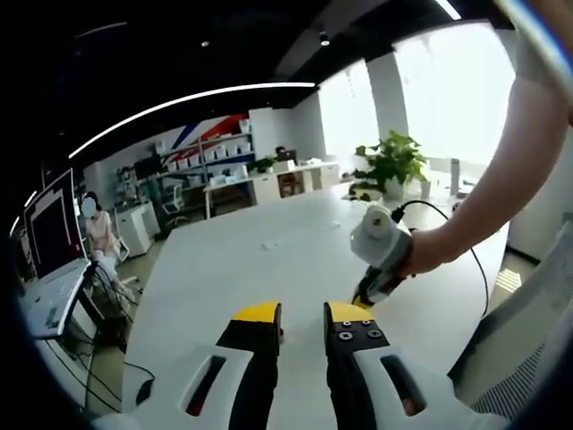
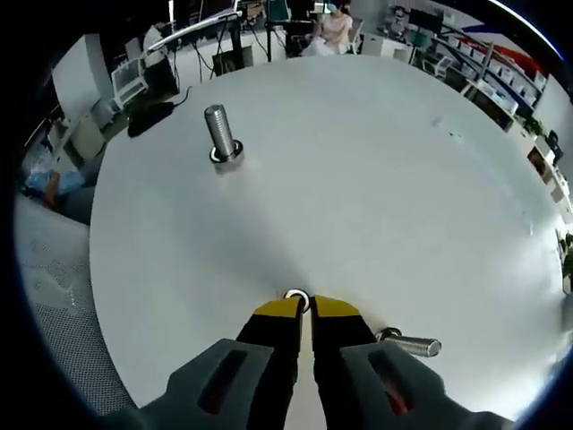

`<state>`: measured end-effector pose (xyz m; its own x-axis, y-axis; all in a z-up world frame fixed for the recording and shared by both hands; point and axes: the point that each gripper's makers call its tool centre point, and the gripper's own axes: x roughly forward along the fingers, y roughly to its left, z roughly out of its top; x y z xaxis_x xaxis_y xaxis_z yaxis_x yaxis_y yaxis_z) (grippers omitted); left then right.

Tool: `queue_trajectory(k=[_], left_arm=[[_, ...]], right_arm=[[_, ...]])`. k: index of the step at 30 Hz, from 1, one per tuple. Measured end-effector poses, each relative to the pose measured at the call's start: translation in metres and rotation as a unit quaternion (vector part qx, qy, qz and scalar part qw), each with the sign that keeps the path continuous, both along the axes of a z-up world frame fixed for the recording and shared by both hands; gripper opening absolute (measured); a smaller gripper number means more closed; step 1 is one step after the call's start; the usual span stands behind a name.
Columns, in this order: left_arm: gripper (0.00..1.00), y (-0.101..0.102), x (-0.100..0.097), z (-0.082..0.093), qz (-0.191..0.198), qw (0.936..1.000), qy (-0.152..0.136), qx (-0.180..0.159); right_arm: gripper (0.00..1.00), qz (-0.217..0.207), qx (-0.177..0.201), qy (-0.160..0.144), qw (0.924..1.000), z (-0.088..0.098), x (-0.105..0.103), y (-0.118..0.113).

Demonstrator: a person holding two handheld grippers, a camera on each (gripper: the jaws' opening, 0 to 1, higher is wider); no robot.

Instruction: Place the washer onto the threaded stud by aligning its center hole with the stud, sliding it down to the base, and recovering from edge contact or off-axis alignment until the washer reaches the visible bottom stop.

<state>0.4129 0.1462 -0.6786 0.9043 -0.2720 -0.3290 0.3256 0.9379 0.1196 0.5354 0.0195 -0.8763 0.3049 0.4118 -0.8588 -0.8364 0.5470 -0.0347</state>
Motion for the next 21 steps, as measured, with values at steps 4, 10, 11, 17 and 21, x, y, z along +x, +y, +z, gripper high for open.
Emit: queue_trajectory(k=[4, 10, 11, 17, 21], left_arm=[[0.17, -0.0006, -0.0002, 0.0, -0.002, 1.0, -0.001, 0.001], [0.17, -0.0004, 0.0002, 0.0011, -0.001, 1.0, -0.003, 0.004], [0.17, 0.0001, -0.0001, 0.0014, 0.0, 1.0, -0.004, 0.003], [0.17, 0.0011, -0.0006, 0.0025, 0.003, 1.0, -0.006, -0.002], [0.17, -0.0003, -0.0014, 0.0033, 0.002, 1.0, -0.007, 0.0]], right_arm=[[0.06, -0.015, 0.01, 0.008, 0.9998, 0.0001, 0.0006, -0.0008], [0.05, -0.027, 0.02, 0.013, 0.9993, 0.0011, -0.0001, -0.0008], [0.05, -0.027, 0.02, 0.012, 0.9994, 0.0011, -0.0011, -0.0008], [0.05, -0.036, 0.026, 0.011, 0.999, 0.0013, -0.0025, -0.0026], [0.05, -0.044, 0.025, 0.009, 0.9987, 0.001, -0.0038, -0.0058]])
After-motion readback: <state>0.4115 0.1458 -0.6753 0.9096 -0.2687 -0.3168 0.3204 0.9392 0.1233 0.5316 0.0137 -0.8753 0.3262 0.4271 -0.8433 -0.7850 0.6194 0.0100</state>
